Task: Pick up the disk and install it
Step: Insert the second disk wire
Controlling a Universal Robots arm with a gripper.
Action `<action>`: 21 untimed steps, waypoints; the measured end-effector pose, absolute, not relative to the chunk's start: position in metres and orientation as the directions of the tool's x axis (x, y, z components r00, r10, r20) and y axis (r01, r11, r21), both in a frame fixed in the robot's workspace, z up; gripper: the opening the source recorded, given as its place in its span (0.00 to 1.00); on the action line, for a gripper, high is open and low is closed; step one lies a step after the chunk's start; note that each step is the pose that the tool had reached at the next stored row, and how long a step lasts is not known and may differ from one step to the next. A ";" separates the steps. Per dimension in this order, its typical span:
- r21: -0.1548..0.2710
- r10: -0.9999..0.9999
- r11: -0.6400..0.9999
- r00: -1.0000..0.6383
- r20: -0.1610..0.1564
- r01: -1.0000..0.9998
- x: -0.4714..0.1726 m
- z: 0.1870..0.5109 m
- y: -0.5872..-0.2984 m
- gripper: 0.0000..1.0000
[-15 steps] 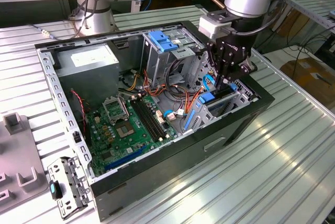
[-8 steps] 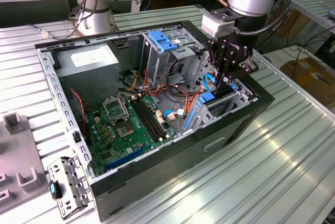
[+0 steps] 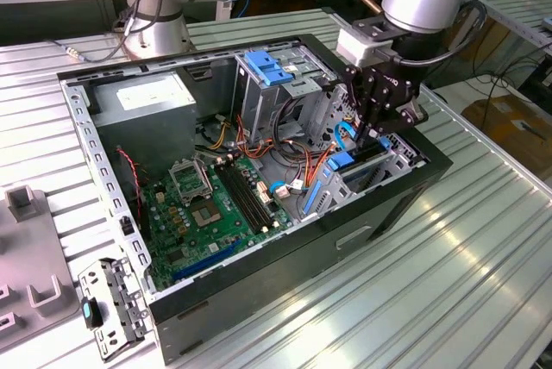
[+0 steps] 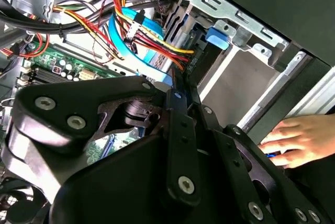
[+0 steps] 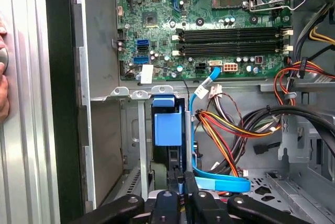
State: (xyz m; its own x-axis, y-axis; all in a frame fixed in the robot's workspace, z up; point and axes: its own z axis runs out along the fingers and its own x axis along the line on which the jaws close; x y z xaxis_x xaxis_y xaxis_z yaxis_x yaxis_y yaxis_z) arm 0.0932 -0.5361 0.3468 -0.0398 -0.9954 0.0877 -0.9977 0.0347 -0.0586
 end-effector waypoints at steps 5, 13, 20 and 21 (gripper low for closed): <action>-0.058 -0.996 0.035 -0.040 0.083 -0.998 0.093 0.344 -0.537 0.16; -0.058 -0.997 0.036 -0.040 0.073 -0.998 0.093 0.337 -0.537 0.16; -0.058 -0.997 0.036 -0.040 0.068 -0.998 0.093 0.337 -0.537 0.18; -0.058 -0.997 0.036 -0.040 0.066 -0.998 0.093 0.337 -0.537 0.23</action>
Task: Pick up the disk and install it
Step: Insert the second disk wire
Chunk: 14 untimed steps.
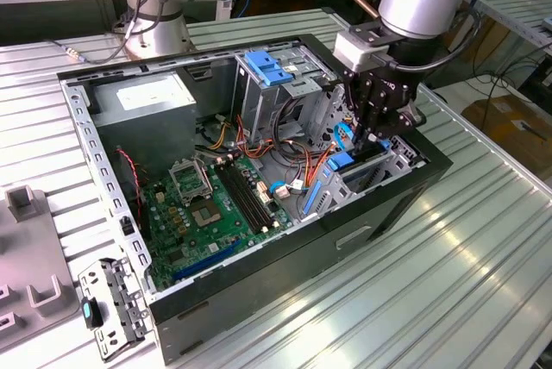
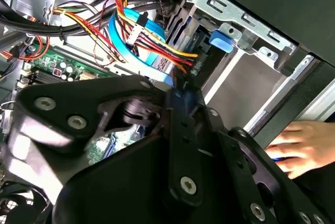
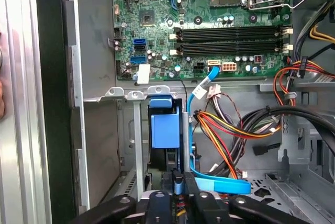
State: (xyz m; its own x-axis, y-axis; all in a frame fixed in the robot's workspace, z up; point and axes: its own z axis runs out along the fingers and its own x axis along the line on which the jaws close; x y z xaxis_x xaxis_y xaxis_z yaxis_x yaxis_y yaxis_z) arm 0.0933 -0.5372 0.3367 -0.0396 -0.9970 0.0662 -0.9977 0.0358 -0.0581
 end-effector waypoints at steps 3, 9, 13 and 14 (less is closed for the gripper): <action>-0.058 -0.997 0.036 -0.039 0.067 -0.998 0.093 0.343 -0.537 0.30; -0.058 -0.997 0.036 -0.040 0.064 -0.998 0.094 0.352 -0.537 0.30; -0.058 -0.997 0.036 -0.040 0.064 -0.998 0.094 0.353 -0.537 0.30; -0.058 -0.997 0.036 -0.040 0.064 -0.998 0.094 0.353 -0.537 0.30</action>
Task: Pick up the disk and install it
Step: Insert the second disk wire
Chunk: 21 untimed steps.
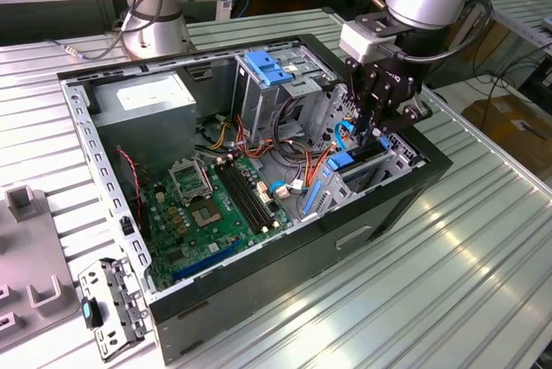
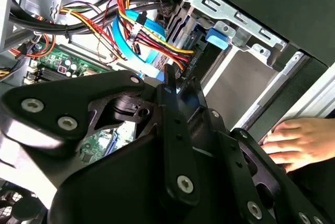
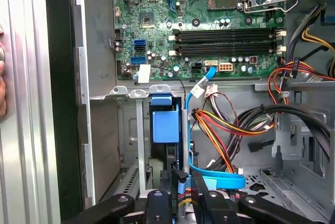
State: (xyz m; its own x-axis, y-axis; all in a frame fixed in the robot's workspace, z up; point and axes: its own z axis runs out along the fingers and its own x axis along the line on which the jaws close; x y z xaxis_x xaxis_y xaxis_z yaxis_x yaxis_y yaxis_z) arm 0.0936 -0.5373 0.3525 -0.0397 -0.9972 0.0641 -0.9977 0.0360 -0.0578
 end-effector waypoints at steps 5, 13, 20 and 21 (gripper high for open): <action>-0.058 -0.997 0.036 -0.040 0.064 -0.998 0.094 0.352 -0.537 0.37; -0.058 -0.997 0.036 -0.040 0.064 -0.998 0.094 0.352 -0.537 0.36; -0.058 -0.997 0.036 -0.040 0.065 -0.998 0.094 0.352 -0.537 0.16; -0.058 -0.997 0.036 -0.040 0.065 -0.998 0.094 0.353 -0.538 0.16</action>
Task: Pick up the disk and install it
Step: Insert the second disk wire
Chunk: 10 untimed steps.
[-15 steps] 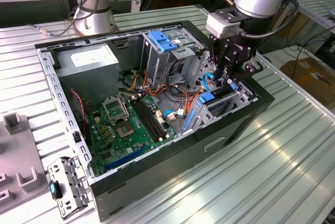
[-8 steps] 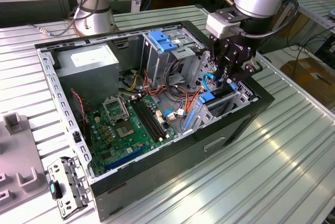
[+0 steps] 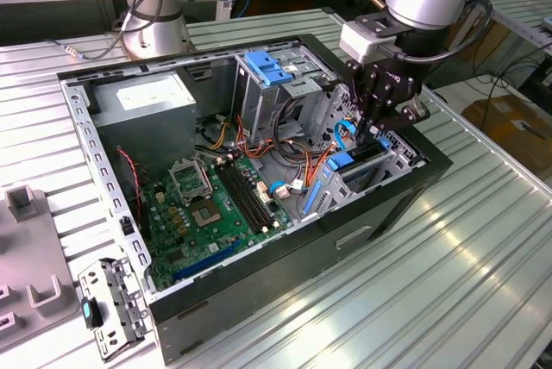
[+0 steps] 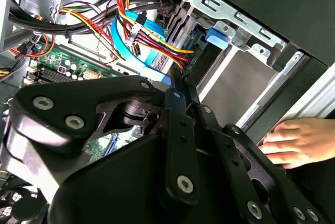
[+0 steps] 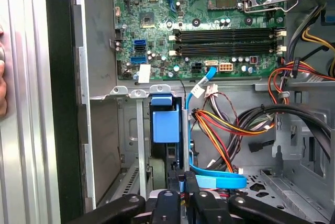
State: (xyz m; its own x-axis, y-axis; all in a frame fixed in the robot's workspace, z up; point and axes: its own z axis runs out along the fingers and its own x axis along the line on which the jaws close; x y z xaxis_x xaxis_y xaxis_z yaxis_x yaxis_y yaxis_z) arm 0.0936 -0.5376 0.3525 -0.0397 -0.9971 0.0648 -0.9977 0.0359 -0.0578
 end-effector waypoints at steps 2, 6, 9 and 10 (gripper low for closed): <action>-0.058 -0.997 0.036 -0.040 0.064 -0.998 0.094 0.353 -0.539 0.16; -0.058 -0.997 0.036 -0.040 0.061 -0.998 0.094 0.353 -0.543 0.16; -0.057 -0.998 0.037 -0.040 0.047 -0.998 0.094 0.352 -0.546 0.16; -0.057 -0.999 0.037 -0.040 0.038 -0.998 0.094 0.352 -0.547 0.16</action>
